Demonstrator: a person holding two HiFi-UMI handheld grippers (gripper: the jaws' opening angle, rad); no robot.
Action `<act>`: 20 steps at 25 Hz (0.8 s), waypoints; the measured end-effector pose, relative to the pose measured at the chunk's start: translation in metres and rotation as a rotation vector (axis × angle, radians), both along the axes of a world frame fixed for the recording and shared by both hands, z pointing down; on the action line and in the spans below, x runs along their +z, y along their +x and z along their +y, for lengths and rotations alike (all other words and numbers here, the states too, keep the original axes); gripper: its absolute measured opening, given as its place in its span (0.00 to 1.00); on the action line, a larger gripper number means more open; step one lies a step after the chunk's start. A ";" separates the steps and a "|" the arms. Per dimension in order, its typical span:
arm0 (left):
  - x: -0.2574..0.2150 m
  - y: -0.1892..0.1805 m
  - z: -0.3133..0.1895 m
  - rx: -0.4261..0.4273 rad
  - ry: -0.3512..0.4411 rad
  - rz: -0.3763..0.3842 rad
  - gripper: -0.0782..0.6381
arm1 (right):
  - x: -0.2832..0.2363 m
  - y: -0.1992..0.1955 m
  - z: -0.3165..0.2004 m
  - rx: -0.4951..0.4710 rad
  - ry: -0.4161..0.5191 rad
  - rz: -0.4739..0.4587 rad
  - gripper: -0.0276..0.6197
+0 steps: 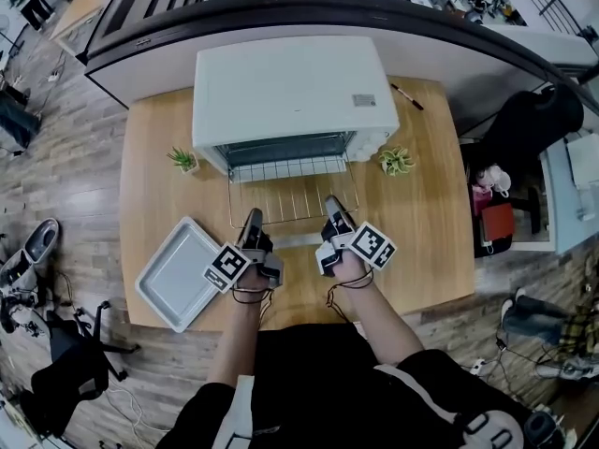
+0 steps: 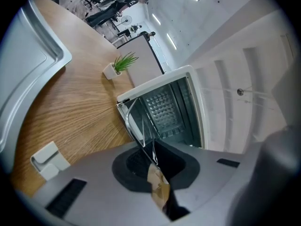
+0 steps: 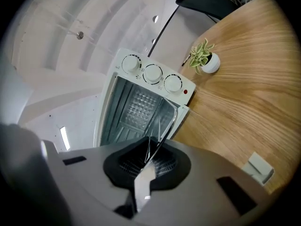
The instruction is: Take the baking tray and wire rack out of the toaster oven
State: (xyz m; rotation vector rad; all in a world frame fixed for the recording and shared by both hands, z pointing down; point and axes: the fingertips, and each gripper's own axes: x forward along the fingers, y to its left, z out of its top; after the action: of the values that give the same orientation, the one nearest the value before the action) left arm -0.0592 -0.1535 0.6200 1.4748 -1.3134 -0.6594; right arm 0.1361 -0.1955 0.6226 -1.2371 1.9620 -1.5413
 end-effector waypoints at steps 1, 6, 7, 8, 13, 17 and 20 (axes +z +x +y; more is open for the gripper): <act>-0.001 0.001 0.001 0.000 0.000 -0.001 0.15 | -0.001 0.000 0.001 -0.003 0.003 0.006 0.07; -0.008 0.004 0.012 0.008 -0.014 -0.032 0.15 | -0.008 0.003 0.008 -0.016 0.020 0.031 0.07; -0.009 0.004 0.015 0.013 -0.008 -0.034 0.15 | -0.008 0.003 0.012 -0.018 0.019 0.037 0.07; -0.011 0.005 0.018 0.019 0.004 -0.035 0.15 | -0.008 0.003 0.015 -0.020 0.019 0.042 0.07; -0.018 0.009 0.030 0.055 0.032 -0.057 0.15 | -0.011 0.006 0.033 -0.010 0.029 0.048 0.07; -0.015 0.008 0.046 0.060 0.021 -0.054 0.15 | -0.010 0.004 0.045 -0.034 0.033 0.064 0.07; -0.016 -0.001 0.061 0.038 0.017 -0.045 0.15 | -0.014 -0.005 0.056 -0.053 0.037 0.071 0.07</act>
State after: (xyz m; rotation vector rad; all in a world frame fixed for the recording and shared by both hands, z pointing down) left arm -0.0597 -0.0922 0.6037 1.5326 -1.3133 -0.6177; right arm 0.1308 -0.1396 0.6090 -1.2501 2.0746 -1.4988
